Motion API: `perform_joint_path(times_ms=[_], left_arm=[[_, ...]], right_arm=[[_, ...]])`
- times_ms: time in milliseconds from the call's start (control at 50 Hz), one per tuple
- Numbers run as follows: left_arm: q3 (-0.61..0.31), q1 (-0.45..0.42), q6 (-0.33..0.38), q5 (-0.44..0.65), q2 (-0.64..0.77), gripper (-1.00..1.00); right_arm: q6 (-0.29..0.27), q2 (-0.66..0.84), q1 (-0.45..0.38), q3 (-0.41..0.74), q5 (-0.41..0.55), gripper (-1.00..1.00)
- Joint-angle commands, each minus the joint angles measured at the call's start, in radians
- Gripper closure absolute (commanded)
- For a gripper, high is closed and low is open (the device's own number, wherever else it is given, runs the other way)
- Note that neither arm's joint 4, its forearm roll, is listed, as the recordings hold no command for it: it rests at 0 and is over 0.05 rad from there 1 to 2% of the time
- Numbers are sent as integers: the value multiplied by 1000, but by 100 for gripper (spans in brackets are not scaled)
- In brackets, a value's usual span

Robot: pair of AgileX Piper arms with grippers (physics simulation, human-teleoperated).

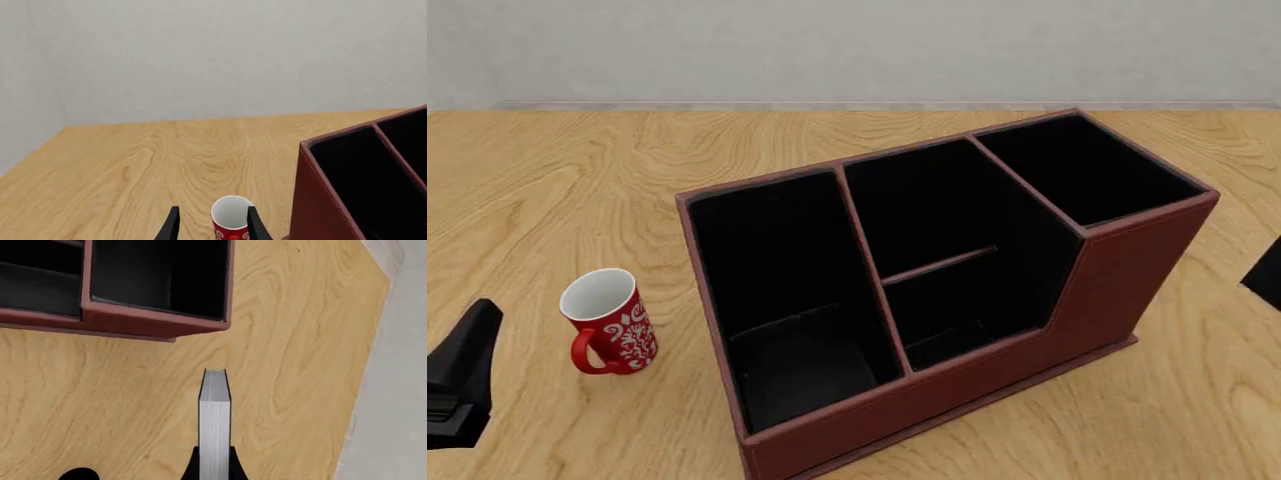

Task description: Pick up the book and place it in the right compartment of the caddy.

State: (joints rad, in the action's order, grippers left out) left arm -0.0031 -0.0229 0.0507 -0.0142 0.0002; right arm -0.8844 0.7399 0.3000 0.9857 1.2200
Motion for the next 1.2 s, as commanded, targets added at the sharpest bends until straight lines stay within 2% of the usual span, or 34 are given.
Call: perform_joint_path(times_ms=[20,160,200,280,440,520,560,660,720,740,800,840,860,880,1040,1120,1140,1180,1200], left_arm=[[-3,-6,-2,0,0,-100],[0,-5,-3,3,0,-100],[-1,-5,-6,2,0,-100],[-2,-4,-5,3,0,-100],[-4,1,-6,4,0,-100],[-4,0,-5,6,0,-100],[-4,-1,-1,6,0,-100],[-1,-4,1,6,0,-100],[-1,-7,5,8,0,-100],[-1,-5,4,8,0,-100],[-1,-5,3,9,0,-100],[-1,-5,3,9,0,-100],[-2,-5,6,9,0,-100],[-2,-7,7,9,0,-100],[-1,-4,10,9,0,-100],[0,-6,11,9,0,-100],[-1,-3,7,7,0,-100],[0,-5,11,8,0,-100],[0,-4,10,8,0,-100]], right_arm=[[-13,49,38,140,0,100],[-37,82,49,213,0,100],[-81,93,102,254,0,100],[-97,112,109,295,0,100],[-91,146,81,379,0,100],[-17,171,-26,471,0,100],[-23,176,-24,487,0,100],[93,208,-149,627,0,100],[109,214,-185,660,0,100],[135,220,-196,672,0,100],[164,227,-231,697,0,100],[164,227,-231,697,0,100],[200,237,-273,754,0,100],[218,238,-297,759,0,100],[279,245,-378,789,0,100],[279,245,-373,783,0,100],[301,247,-375,771,0,100],[296,245,-373,770,0,100],[311,246,-391,776,0,100]])
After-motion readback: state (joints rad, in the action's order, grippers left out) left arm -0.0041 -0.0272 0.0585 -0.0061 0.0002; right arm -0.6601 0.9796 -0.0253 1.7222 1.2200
